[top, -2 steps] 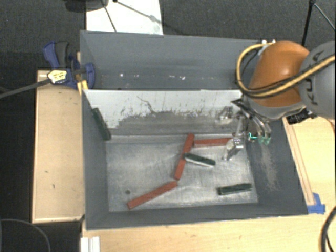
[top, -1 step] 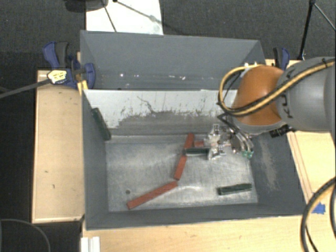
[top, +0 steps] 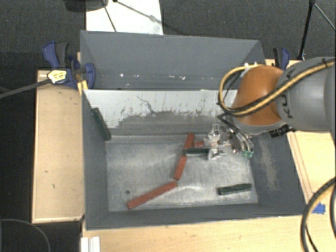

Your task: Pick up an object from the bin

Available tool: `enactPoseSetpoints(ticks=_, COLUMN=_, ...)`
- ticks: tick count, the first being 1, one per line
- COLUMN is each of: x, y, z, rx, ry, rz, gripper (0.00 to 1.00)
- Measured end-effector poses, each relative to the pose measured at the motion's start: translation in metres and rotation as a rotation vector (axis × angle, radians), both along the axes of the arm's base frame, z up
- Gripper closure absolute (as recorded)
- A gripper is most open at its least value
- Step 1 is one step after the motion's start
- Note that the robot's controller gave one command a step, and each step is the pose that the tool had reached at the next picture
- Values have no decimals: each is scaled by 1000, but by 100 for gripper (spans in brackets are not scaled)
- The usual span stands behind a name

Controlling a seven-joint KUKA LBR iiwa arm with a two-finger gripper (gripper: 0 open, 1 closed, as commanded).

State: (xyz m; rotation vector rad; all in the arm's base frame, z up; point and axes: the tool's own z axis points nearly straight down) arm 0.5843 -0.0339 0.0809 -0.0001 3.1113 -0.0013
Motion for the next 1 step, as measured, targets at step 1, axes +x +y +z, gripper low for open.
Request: enactPoseSetpoints(ticks=1, x=-4, y=8, z=159, rx=0, ry=21, rz=21, gripper=100)
